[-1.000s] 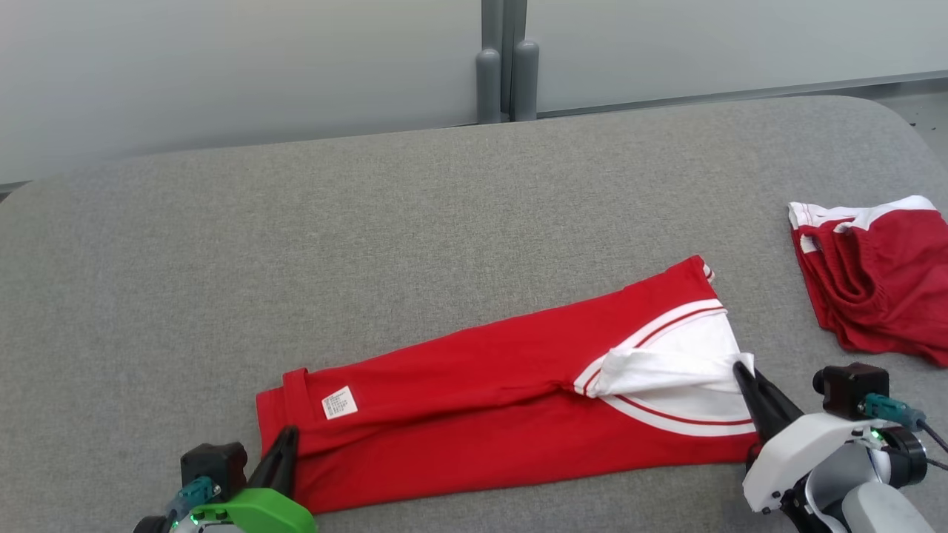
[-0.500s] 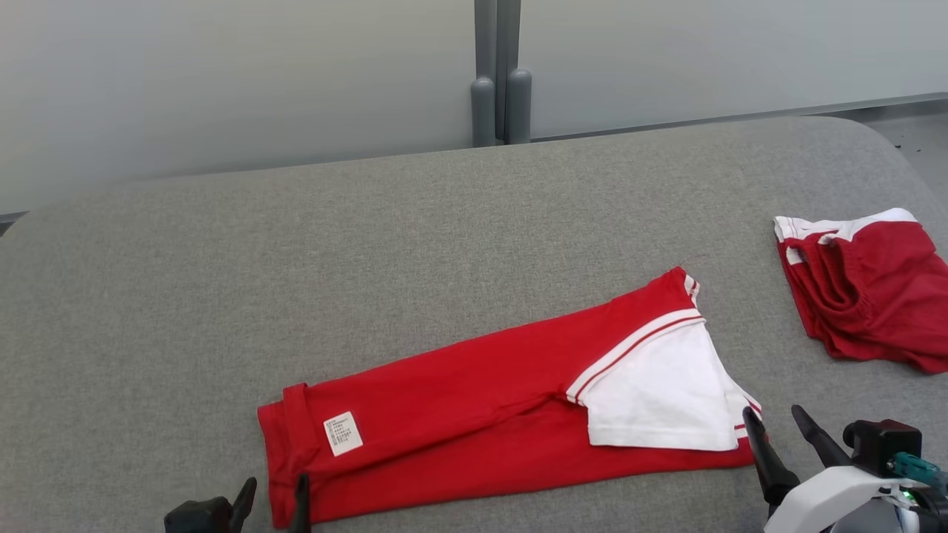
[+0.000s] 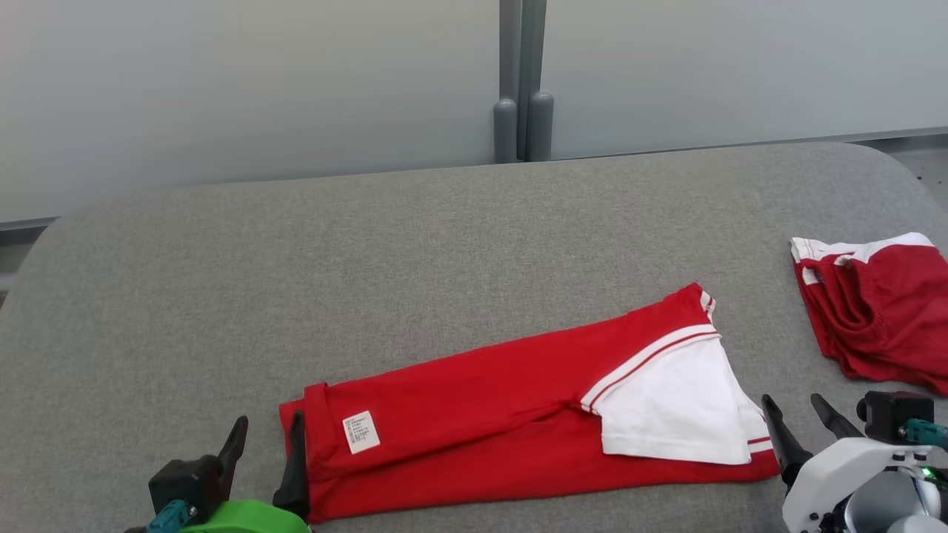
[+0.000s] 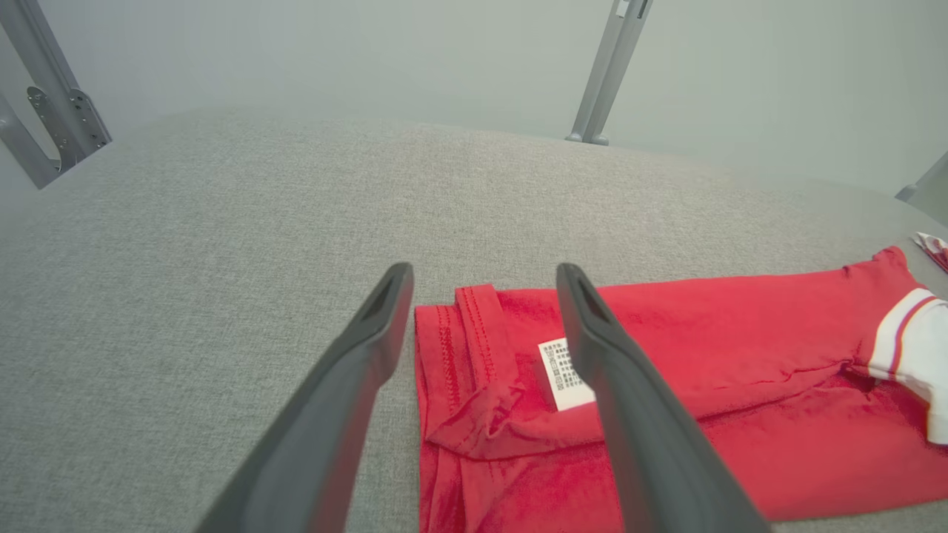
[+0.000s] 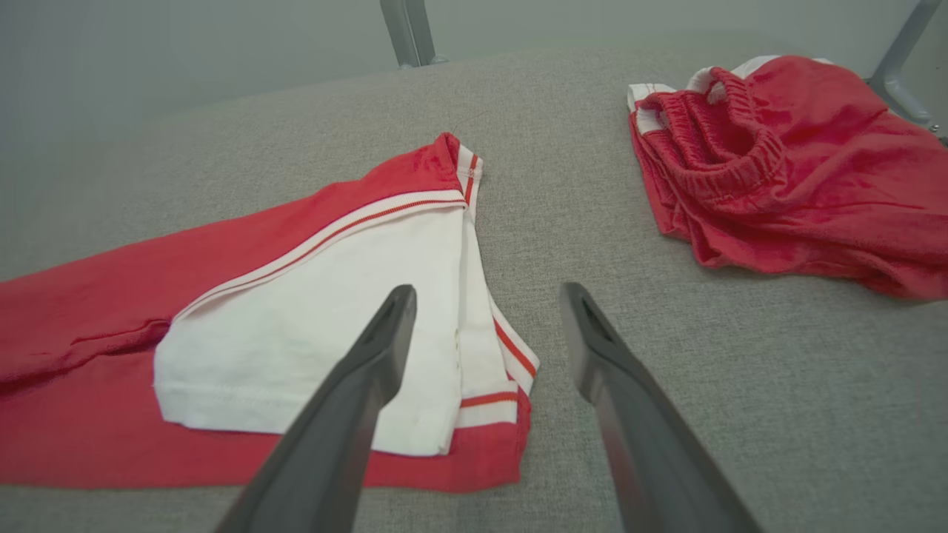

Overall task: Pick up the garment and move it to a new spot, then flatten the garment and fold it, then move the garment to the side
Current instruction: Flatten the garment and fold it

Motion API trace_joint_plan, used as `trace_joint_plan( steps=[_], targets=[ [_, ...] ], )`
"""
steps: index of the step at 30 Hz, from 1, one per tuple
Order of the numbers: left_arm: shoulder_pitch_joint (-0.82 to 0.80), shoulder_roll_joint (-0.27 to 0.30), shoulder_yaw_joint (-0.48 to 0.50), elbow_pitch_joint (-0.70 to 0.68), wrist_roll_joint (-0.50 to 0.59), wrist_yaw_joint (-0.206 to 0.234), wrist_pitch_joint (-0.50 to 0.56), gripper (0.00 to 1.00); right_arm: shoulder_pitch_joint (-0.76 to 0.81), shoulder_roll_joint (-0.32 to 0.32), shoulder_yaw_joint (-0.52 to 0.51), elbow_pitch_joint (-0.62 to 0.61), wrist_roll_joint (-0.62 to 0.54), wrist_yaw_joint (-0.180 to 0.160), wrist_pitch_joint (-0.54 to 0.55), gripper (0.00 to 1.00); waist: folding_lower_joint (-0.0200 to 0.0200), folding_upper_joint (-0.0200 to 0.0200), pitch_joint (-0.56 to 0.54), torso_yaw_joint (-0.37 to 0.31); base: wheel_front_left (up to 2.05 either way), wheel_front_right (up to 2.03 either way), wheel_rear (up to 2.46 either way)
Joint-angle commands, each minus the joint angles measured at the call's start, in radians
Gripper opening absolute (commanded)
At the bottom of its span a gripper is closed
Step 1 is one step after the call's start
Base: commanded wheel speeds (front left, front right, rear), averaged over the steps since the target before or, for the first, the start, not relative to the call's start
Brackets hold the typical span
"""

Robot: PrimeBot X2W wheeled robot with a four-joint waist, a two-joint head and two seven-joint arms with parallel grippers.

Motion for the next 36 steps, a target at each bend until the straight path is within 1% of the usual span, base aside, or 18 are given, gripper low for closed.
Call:
trace_joint_plan(
  steps=[1,6,9,13,16,19,25,31,36],
  targets=[
    [-0.016,0.0,0.002,-0.004,0.009,0.007,-0.005,1.0,-0.013,-0.008,-0.005,0.006,-0.009,0.0,0.014,1.0,0.0,0.0042,-0.003,0.01,0.0,0.0,0.0],
    [-0.016,-0.005,0.013,-0.02,0.009,0.023,-0.012,1.0,-0.082,-0.036,-0.001,0.053,-0.007,0.0,0.137,1.0,0.0,0.0042,-0.001,0.048,0.0,0.0,0.0],
    [-0.014,-0.004,0.019,-0.024,0.007,0.029,-0.015,1.0,-0.126,-0.048,0.006,0.097,0.009,0.0,0.18,1.0,0.0,0.0042,0.003,0.071,0.0,0.0,0.0],
    [-0.021,-0.006,0.024,-0.018,0.004,0.025,-0.022,1.0,-0.182,-0.054,0.014,0.179,0.028,0.0,0.221,1.0,0.0,0.0042,0.009,0.106,0.0,0.0,0.0],
    [-0.021,-0.004,0.03,-0.021,0.004,0.03,-0.024,1.0,-0.221,-0.057,0.021,0.24,0.034,0.0,0.236,1.0,0.0,0.0042,0.013,0.131,0.0,0.0,0.0],
    [-0.022,-0.001,0.035,-0.015,0.001,0.023,-0.029,1.0,-0.256,-0.05,0.011,0.309,0.048,0.0,0.257,1.0,0.0,0.0042,0.017,0.15,0.0,0.0,0.0],
    [-0.028,-0.003,0.034,-0.012,0.002,0.019,-0.032,1.0,-0.311,-0.051,0.0,0.428,0.035,0.0,0.279,1.0,0.0,0.0042,0.022,0.181,0.0,0.0,0.0],
    [-0.027,-0.007,0.03,-0.015,0.004,0.025,-0.032,1.0,-0.338,-0.04,-0.005,0.5,0.028,0.0,0.297,1.0,0.0,0.0042,0.024,0.191,0.0,0.0,0.0],
    [-0.021,-0.004,0.035,-0.019,0.0,0.03,-0.034,1.0,-0.358,-0.018,0.024,0.537,0.035,0.0,0.303,1.0,0.0,0.0042,0.026,0.188,0.0,0.0,0.0]
  ],
)
